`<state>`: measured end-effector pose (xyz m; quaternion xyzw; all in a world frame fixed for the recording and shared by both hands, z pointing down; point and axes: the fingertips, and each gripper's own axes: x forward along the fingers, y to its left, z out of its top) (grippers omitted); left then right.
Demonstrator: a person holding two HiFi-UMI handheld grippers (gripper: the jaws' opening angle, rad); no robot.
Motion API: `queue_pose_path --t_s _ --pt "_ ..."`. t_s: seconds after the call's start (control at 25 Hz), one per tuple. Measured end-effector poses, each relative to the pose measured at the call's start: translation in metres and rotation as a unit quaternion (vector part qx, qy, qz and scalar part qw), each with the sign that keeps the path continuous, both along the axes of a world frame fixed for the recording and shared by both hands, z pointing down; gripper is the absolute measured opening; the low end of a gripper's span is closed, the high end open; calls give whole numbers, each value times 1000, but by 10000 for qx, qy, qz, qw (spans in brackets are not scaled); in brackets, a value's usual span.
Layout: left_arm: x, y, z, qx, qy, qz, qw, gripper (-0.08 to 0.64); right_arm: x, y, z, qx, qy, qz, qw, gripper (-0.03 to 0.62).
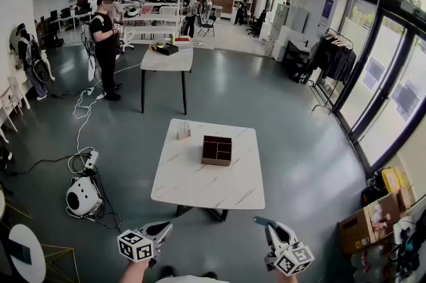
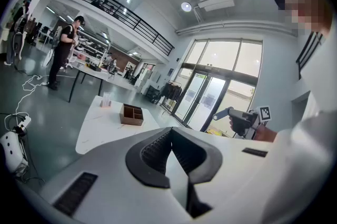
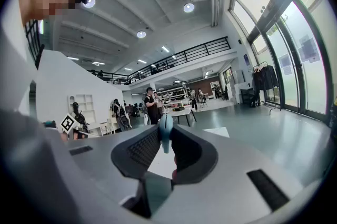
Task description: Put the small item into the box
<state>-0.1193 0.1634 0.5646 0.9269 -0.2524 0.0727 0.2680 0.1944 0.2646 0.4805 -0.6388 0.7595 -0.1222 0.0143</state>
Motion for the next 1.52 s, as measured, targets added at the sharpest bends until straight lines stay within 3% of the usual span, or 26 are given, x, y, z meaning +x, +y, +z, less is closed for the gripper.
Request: queue_pose_path --t_s 0.76,1.52 --pt "-9 -11 6 -56 33 162 9998 14 -12 -2 -1 -3 -96 211 9997 81" --pt "-64 -30 20 -163 22 453 9988 14 -65 -9 4 -74 -153 633 9979 81"
